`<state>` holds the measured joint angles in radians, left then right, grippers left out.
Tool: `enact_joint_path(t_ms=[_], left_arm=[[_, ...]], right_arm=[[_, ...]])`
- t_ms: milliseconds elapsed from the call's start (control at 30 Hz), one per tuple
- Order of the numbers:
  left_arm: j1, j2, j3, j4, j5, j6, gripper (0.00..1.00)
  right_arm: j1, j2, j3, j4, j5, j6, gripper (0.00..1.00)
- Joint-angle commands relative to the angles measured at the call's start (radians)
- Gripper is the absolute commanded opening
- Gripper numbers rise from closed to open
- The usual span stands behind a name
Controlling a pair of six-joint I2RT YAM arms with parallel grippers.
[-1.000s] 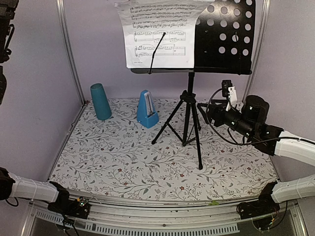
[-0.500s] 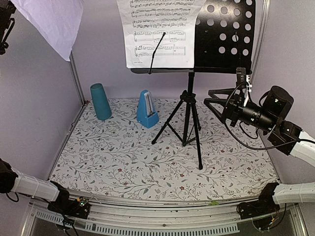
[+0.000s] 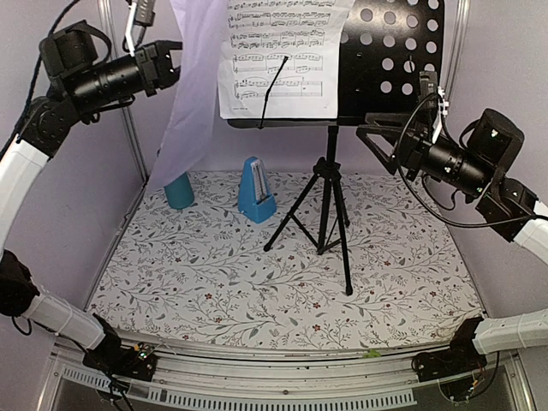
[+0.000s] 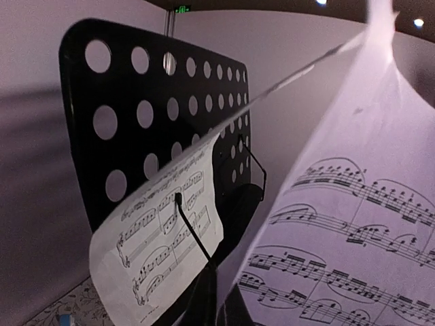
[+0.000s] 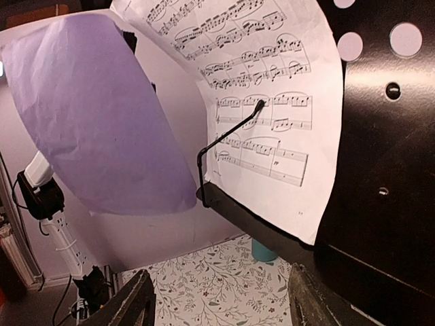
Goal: Set up the instrument practice props
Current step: Pick up the music stand locking hook from the music stand.
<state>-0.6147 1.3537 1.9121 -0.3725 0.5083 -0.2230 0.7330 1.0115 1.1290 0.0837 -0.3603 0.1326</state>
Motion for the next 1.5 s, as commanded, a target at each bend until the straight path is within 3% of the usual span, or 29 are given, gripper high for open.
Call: enact_joint_path(t_ms=[0,333,733,867,1067,1467], left_arm=[[-0.073,0.012,0.001,-0.066,-0.049,0.036,0.0],[-0.185,0.16,0.221,-0.152,-0.169,0.0,0.0],[-0.195,0.296,0.399,-0.093,-0.218,-0.154,0.0],[-0.197,0.357,0.483,-0.035,-0.198,-0.185,0.0],[-0.202,0.395,0.5,0.09,-0.261,-0.234,0.0],[-0.284,0.42,0.524,0.163,-0.398,-0.125,0.0]], right_arm=[[0.003,0.014,0.074,-0.104,0.151,-0.019,0.7],[0.003,-0.045,0.145,-0.223,0.241,-0.076,0.77],[0.003,-0.126,0.189,-0.271,0.345,-0.196,0.86],[0.003,-0.133,0.198,-0.274,0.568,-0.186,0.82],[0.003,-0.068,0.262,-0.29,0.782,-0.247,0.78],[0.003,0.055,0.364,-0.298,0.81,-0.344,0.64]])
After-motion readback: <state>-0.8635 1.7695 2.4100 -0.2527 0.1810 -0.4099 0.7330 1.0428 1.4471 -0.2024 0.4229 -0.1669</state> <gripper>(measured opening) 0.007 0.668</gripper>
